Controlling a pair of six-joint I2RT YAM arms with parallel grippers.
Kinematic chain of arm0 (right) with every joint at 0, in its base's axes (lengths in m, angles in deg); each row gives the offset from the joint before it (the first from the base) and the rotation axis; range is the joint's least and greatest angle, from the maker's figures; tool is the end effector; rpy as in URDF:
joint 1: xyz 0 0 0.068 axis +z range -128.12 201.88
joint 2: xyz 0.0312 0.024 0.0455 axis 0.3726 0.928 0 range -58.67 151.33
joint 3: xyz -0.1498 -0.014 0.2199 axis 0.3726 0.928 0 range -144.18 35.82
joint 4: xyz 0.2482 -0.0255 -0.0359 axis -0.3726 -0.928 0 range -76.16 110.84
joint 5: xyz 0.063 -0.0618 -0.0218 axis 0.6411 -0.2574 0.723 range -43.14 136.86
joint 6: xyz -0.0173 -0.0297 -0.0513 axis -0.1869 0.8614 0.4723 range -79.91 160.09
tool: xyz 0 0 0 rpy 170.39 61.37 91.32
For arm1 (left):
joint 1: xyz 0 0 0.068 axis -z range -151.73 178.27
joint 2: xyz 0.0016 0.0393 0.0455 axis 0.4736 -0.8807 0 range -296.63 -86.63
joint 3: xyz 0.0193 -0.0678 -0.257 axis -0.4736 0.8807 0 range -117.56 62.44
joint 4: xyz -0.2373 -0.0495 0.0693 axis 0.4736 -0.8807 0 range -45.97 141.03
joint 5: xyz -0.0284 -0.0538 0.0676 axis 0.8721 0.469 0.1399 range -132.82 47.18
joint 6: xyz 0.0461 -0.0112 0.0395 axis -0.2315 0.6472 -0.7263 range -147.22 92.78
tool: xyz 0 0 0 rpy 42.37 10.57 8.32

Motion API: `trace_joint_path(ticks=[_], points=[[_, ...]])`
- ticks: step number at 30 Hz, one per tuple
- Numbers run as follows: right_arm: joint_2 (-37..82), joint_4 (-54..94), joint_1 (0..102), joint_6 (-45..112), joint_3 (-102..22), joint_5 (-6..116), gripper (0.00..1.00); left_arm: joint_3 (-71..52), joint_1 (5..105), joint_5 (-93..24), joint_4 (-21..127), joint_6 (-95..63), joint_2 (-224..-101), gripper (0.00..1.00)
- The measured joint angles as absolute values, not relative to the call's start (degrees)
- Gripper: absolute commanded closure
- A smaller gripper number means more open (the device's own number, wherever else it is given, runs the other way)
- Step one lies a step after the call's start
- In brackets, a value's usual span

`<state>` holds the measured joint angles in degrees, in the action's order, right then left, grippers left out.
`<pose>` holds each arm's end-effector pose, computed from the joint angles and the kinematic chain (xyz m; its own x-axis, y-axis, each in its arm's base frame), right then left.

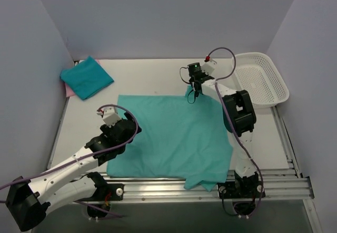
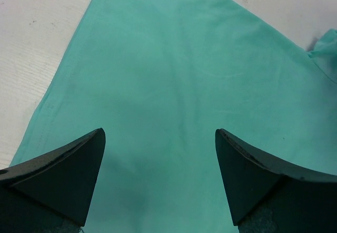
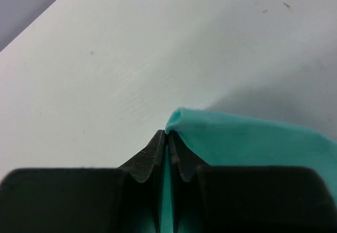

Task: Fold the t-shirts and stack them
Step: Flatten out the tshirt

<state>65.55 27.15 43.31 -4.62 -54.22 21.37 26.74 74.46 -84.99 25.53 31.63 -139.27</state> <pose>0.4685 0.1624 0.1898 -0.2923 0.5676 -0.7697 0.3235 0.8161 0.4789 0.1514 -0.1128 0.2339 -0.4059 -0.4931 -0.7695 -0.3005 0.8671 -0.3972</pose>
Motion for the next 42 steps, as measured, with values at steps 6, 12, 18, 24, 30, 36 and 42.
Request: trace_joint_path(ticks=[6,12,18,24,30,36,42], points=[[79.8,24.6,40.9,-4.5,-71.4,21.2,0.23,27.1,74.0,-84.6,25.6,31.4,-138.5,0.05],[78.1,21.4,39.6,-2.0,-73.9,18.5,0.19,27.7,73.7,-84.6,25.7,31.0,-137.6,0.05],[55.5,22.0,40.0,-0.6,-54.0,15.6,0.17,27.9,73.3,-85.4,26.3,30.7,-138.0,0.06],[32.8,21.1,40.3,-1.0,-41.1,13.6,0.14,27.9,71.5,-86.5,28.9,30.5,-141.9,0.06],[21.8,21.7,36.8,-2.2,-24.4,17.2,0.36,24.6,60.6,-83.9,36.8,24.5,-152.3,0.06],[26.8,23.3,29.7,-2.9,-20.2,24.6,1.0,16.5,46.4,-73.8,46.6,18.9,-169.2,0.0],[35.0,28.5,30.0,-3.3,-20.4,29.0,1.0,6.6,42.6,-64.3,52.0,16.9,-184.2,0.31]])
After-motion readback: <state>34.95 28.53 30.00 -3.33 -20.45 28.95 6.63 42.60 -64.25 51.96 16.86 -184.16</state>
